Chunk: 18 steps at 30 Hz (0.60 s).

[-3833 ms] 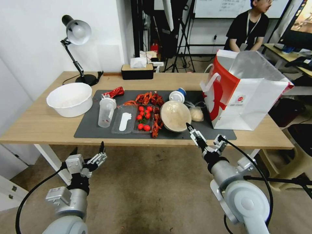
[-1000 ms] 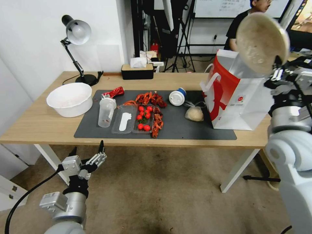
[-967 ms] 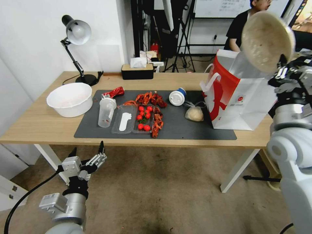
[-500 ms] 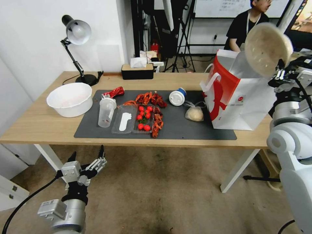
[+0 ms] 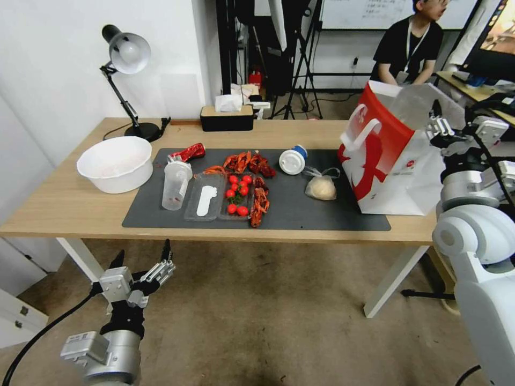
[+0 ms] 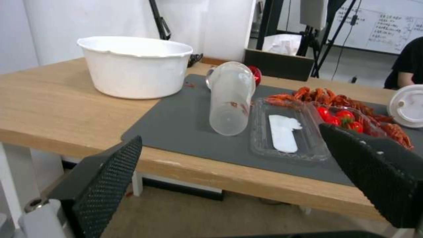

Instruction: Pick up the trash from the table and place it into the takeout bag.

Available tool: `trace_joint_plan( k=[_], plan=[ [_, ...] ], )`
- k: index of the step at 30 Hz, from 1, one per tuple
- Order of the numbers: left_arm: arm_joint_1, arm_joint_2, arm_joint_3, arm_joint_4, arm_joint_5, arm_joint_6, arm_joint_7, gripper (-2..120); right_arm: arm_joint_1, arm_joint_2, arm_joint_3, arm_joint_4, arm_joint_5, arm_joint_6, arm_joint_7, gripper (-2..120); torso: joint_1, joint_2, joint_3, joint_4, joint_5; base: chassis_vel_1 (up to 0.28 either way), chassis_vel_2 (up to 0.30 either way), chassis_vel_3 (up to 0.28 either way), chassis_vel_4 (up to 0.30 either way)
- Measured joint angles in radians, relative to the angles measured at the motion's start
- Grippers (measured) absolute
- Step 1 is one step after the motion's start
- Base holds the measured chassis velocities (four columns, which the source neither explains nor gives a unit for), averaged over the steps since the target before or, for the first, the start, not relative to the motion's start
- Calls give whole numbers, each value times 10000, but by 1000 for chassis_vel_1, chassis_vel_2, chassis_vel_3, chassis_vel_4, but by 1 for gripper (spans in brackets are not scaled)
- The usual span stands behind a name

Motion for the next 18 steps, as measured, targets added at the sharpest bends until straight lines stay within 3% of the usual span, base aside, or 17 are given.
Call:
trace_joint_plan(
  k=[3,9,12,18],
  plan=[
    [-87,6,-2,88,-28,8,1,100,-72,29,-127,347,248,40,-200,95,0,0,0,1,0,0,0,0,0],
    [-168,96,-91,131,-211,-2,51,100,-1760,290,-231,1848,1197,-103,-972,100,0,0,0,-2,1,0,0,0,0],
    [-239,132,-124,189,-259,-5,63,100,-2622,534,-375,2230,605,75,-1583,100,-1,0,-1,-2,0,0,0,0,0],
    [-350,206,-173,314,-344,-13,98,100,-3701,860,-559,2135,-1277,1360,-2690,100,0,1,-1,2,0,0,0,0,0]
  ],
)
